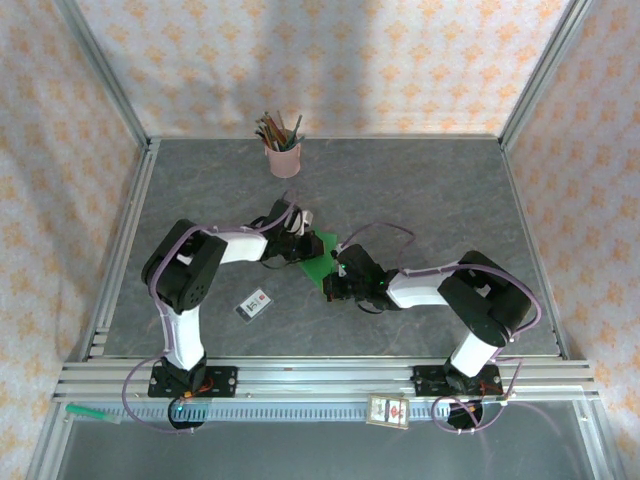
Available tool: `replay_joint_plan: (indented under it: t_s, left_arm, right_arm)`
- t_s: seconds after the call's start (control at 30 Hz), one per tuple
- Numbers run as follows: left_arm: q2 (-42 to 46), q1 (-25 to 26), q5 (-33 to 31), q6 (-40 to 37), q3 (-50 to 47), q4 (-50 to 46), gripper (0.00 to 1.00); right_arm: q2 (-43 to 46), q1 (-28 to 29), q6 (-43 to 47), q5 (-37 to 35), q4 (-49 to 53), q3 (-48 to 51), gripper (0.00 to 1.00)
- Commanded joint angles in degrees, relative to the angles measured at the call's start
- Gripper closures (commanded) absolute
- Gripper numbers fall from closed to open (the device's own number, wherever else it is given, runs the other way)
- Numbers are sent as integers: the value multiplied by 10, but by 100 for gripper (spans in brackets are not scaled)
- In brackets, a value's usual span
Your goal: Fold a paper plane with a square sheet of paper (pick it up from the middle)
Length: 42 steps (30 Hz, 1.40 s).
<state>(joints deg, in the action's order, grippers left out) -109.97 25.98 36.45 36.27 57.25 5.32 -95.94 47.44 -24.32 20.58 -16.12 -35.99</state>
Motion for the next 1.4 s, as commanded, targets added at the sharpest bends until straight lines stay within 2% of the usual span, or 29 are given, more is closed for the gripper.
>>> replay_joint_plan:
  t_s: [0.0, 0.6, 0.83, 1.03, 1.2, 1.3, 1.33, 1.37]
  left_arm:
    - [-21, -21, -23, -18, 28, -4, 81]
    - [-92, -70, -71, -59, 161, -69, 80]
    - [-42, -77, -81, -60, 174, -78, 76]
    - [77, -76, -60, -31, 66, -18, 69]
    - [177, -76, -53, -13, -35, 15, 57]
    - [233, -76, -45, 2, -98, 45, 50]
    - [250, -76, -40, 11, -120, 61, 48]
    - [263, -77, -35, 18, -138, 73, 45]
  right_arm:
    - [-55, 6, 12, 1, 183, 42, 100]
    - [-40, 6, 14, 5, 187, 54, 100]
    - [-14, 6, 20, 9, 189, 47, 100]
    - [48, 6, 25, 0, 195, -6, 100]
    - [95, -1, 27, -28, 217, -59, 88]
    - [122, -30, 13, -30, 204, -57, 78]
    - [125, -44, 5, -17, 187, -52, 73]
    - [126, -54, -6, -8, 167, -49, 63]
